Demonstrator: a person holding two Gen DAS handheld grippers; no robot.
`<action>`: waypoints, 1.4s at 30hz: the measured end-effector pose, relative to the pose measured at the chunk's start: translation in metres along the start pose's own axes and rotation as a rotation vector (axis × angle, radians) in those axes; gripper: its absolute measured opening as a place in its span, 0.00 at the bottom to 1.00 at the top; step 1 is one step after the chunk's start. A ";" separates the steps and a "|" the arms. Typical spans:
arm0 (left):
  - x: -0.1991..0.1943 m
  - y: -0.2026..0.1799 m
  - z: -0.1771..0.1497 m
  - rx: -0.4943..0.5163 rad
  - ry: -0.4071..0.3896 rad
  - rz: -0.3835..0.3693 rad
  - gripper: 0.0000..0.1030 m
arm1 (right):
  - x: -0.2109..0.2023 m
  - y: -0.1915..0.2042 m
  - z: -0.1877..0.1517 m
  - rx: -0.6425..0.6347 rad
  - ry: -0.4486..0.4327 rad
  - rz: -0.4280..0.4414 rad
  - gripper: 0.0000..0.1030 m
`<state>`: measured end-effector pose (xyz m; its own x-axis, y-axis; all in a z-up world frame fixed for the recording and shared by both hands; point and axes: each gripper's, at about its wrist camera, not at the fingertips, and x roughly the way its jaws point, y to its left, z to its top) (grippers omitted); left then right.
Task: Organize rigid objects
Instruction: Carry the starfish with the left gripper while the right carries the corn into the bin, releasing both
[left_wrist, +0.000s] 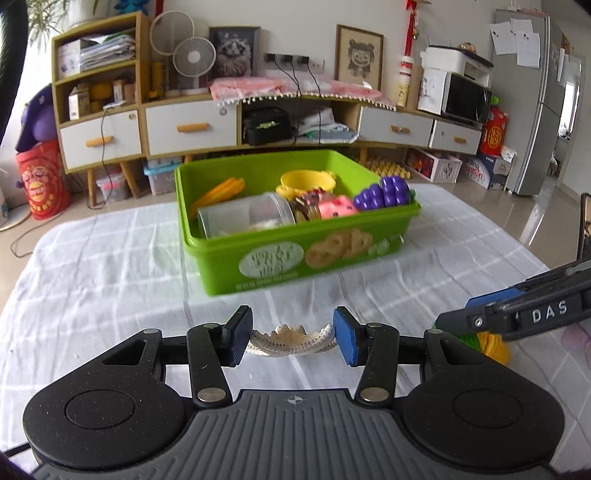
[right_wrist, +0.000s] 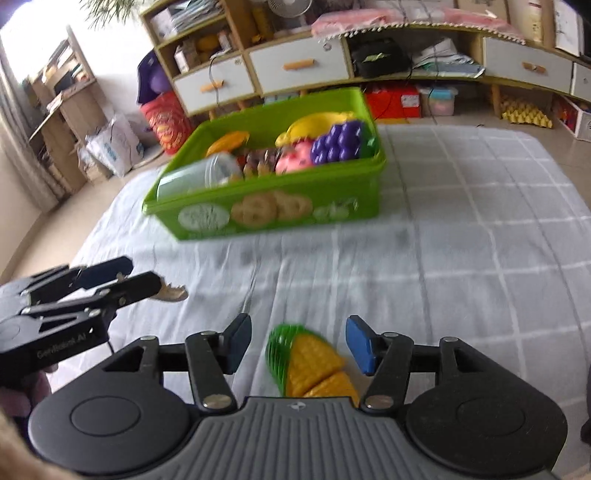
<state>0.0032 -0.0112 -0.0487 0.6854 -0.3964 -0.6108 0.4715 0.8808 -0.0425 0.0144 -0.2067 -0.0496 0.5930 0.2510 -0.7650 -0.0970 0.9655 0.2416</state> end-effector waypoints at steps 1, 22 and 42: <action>0.000 -0.001 -0.002 0.001 0.004 -0.002 0.52 | 0.002 0.000 -0.003 -0.003 0.008 0.002 0.47; -0.001 -0.009 0.018 0.051 -0.031 -0.015 0.52 | 0.003 0.017 0.028 -0.038 -0.048 -0.050 0.39; 0.067 -0.008 0.093 0.122 -0.108 -0.019 0.52 | 0.046 0.006 0.141 0.067 -0.183 0.021 0.35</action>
<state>0.0970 -0.0694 -0.0159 0.7283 -0.4440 -0.5220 0.5442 0.8377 0.0468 0.1535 -0.1988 0.0004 0.7276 0.2482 -0.6395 -0.0609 0.9520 0.3001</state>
